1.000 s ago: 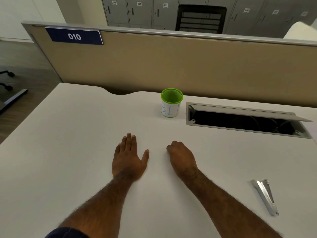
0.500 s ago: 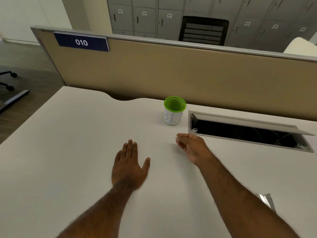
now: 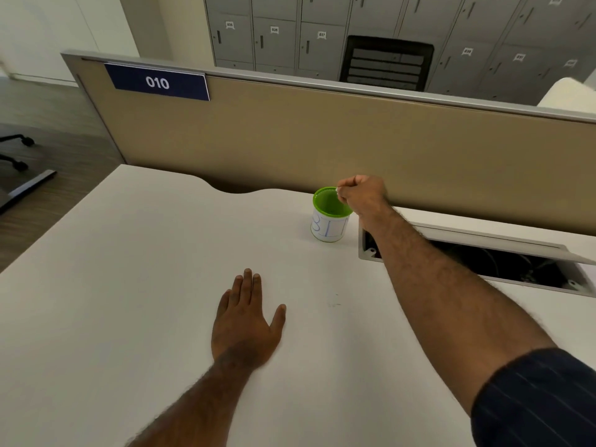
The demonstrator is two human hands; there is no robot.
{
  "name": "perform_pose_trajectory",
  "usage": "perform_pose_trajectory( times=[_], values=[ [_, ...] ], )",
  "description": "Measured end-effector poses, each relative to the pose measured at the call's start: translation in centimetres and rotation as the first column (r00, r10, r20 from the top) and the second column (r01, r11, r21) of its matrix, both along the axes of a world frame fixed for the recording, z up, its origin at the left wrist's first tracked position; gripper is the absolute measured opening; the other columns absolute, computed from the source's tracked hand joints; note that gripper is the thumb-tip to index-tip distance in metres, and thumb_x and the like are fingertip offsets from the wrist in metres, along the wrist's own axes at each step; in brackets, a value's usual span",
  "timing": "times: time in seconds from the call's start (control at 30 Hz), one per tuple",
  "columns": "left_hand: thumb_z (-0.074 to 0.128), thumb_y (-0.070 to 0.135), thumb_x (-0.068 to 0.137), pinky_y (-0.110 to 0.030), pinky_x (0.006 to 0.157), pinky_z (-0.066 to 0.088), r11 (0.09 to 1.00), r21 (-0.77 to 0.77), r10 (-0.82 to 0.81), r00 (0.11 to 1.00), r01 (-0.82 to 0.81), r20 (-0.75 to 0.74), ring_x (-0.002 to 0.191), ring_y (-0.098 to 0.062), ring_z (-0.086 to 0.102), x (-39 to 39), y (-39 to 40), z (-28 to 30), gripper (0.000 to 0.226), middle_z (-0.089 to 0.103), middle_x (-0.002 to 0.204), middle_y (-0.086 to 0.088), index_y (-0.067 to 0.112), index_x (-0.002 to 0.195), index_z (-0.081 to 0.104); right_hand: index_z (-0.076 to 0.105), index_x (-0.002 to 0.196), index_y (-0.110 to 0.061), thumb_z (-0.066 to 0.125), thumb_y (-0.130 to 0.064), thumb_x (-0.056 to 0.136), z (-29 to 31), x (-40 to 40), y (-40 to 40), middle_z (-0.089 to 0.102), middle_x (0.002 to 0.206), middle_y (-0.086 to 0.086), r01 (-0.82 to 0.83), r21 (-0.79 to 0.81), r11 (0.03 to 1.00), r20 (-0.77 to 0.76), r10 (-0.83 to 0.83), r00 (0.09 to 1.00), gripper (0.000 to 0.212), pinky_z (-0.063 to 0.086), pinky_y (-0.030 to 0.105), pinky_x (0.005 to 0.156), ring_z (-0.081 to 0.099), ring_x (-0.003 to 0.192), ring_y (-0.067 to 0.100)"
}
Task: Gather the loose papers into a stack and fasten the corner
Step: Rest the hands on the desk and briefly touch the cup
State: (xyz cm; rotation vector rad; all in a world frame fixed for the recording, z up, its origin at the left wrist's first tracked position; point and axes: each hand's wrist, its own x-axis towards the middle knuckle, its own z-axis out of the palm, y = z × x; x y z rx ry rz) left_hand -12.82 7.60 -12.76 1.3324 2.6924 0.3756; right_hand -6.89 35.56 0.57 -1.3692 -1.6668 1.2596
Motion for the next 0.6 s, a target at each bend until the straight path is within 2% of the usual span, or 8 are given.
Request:
perform_pose_trajectory(
  times=[0.13, 0.2, 0.3, 0.43, 0.53, 0.6],
  values=[
    [0.008, 0.067, 0.09, -0.033, 0.123, 0.0, 1.0, 0.003, 0.002, 1.0, -0.002, -0.004, 0.151, -0.013, -0.01, 0.0, 0.0, -0.1, 0.084, -0.014, 0.163, 0.002, 0.017, 0.156, -0.006, 0.071, 0.077, -0.014, 0.067, -0.007, 0.076, 0.3, -0.3, 0.7, 0.069, 0.078, -0.001, -0.089, 0.251, 0.964, 0.29, 0.013, 0.957, 0.008, 0.054, 0.027, 0.075, 0.064, 0.078, 0.015],
    [0.008, 0.067, 0.09, -0.033, 0.123, 0.0, 1.0, 0.004, 0.002, 1.0, -0.002, -0.011, 0.151, -0.013, -0.011, 0.0, 0.0, -0.1, 0.084, -0.014, 0.164, 0.002, 0.017, 0.156, -0.006, 0.073, 0.079, -0.013, 0.065, -0.008, 0.077, 0.5, -0.4, 0.9, 0.071, 0.08, 0.0, -0.149, 0.313, 0.938, 0.377, 0.021, 0.926, 0.009, 0.05, 0.023, 0.072, 0.063, 0.08, 0.015],
    [0.01, 0.067, 0.091, -0.033, 0.123, 0.0, 1.0, 0.005, 0.002, 1.0, -0.002, 0.0, 0.151, -0.013, -0.011, 0.0, 0.0, 0.0, 0.084, -0.013, 0.164, 0.003, 0.017, 0.156, -0.005, 0.075, 0.082, -0.013, 0.059, -0.008, 0.082, 0.5, -0.7, 1.1, 0.073, 0.086, 0.002, -0.22, 0.37, 0.903, 0.453, 0.032, 0.891, 0.016, 0.051, 0.025, 0.076, 0.064, 0.092, 0.022],
    [0.011, 0.066, 0.091, -0.033, 0.123, -0.001, 1.0, -0.001, -0.003, 1.0, 0.003, -0.001, 0.151, -0.013, -0.011, 0.0, -0.1, 0.1, 0.083, -0.014, 0.163, 0.002, 0.017, 0.156, -0.006, 0.074, 0.083, -0.013, 0.055, -0.008, 0.082, 1.2, -0.9, 0.5, 0.073, 0.087, 0.005, -0.21, 0.459, 0.863, 0.437, -0.013, 0.899, 0.02, 0.049, 0.023, 0.072, 0.065, 0.085, 0.023],
    [0.01, 0.066, 0.092, -0.033, 0.123, -0.002, 1.0, -0.013, -0.005, 1.0, 0.005, -0.007, 0.151, -0.013, -0.012, 0.1, -0.1, 0.2, 0.083, -0.016, 0.163, 0.002, 0.017, 0.155, -0.008, 0.07, 0.079, -0.009, 0.054, -0.005, 0.077, 1.4, -0.9, -0.2, 0.07, 0.083, 0.009, -0.2, 0.626, 0.753, 0.385, -0.076, 0.92, 0.017, 0.051, 0.033, 0.069, 0.062, 0.079, 0.027],
    [0.009, 0.067, 0.091, -0.033, 0.123, -0.002, 1.0, -0.009, -0.005, 1.0, 0.005, -0.007, 0.151, -0.013, -0.012, 0.1, 0.0, 0.2, 0.083, -0.015, 0.163, 0.002, 0.017, 0.155, -0.008, 0.068, 0.08, -0.006, 0.051, -0.002, 0.077, 1.0, -0.7, -0.5, 0.069, 0.086, 0.012, -0.2, 0.649, 0.734, 0.357, -0.061, 0.932, 0.017, 0.05, 0.038, 0.072, 0.06, 0.081, 0.029]
  ],
)
